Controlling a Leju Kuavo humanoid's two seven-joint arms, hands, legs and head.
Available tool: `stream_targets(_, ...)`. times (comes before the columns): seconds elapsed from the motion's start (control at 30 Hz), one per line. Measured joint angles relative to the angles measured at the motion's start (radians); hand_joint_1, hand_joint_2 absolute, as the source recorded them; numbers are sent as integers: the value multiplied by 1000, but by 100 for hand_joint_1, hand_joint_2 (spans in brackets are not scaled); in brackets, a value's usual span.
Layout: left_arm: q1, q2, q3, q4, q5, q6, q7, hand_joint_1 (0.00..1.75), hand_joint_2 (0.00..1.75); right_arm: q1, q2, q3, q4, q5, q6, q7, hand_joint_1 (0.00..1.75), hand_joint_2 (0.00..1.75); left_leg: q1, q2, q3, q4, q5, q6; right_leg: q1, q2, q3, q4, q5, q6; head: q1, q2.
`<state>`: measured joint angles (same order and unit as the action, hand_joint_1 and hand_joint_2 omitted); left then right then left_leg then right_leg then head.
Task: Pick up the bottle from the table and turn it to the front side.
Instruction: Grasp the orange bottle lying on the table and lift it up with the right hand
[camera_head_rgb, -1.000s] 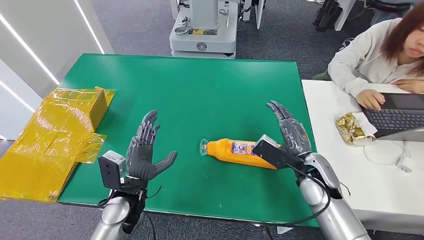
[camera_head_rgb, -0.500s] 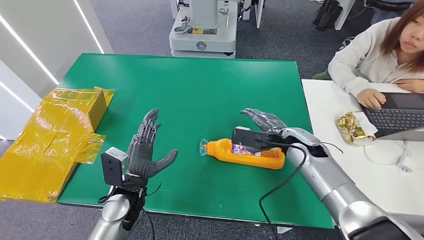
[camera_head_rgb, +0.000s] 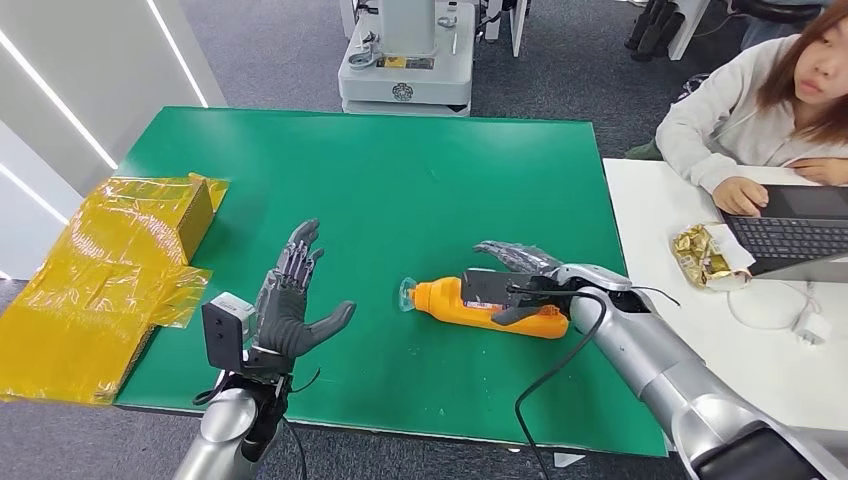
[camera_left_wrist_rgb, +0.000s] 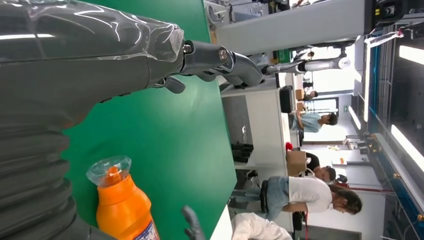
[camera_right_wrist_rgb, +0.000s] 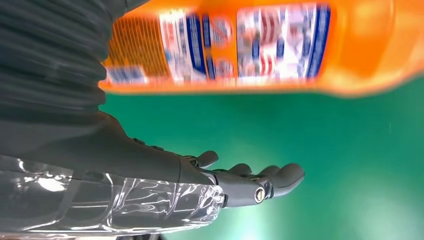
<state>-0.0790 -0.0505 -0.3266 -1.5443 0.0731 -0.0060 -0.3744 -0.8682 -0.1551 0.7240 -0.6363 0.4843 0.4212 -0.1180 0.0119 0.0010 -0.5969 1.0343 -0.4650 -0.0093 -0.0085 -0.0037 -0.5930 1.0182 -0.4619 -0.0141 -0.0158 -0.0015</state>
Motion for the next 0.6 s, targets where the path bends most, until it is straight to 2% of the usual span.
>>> stream_targets(0.13, -3, 3, 0, 9, 38, -25, 14, 0, 175, -20, -10, 41, 25, -44, 148, 14, 0, 175, 0, 0, 0, 0, 0, 0, 0, 0, 0, 0, 0, 0, 0, 0)
stream_targets(0.2, -9, 4, 0, 14, 55, -33, 24, 0, 175, -36, -12, 64, 40, -58, 193, 23, 0, 175, 0, 1, 0, 0, 0, 0, 0, 0, 0, 0, 0, 0, 0, 0)
stream_targets(0.6, 3, 2, 12, 20, 98, -54, 56, 0, 175, -73, -30, 206, 66, -79, 222, 101, 0, 175, 0, 0, 0, 0, 0, 0, 0, 0, 0, 0, 0, 0, 0, 0)
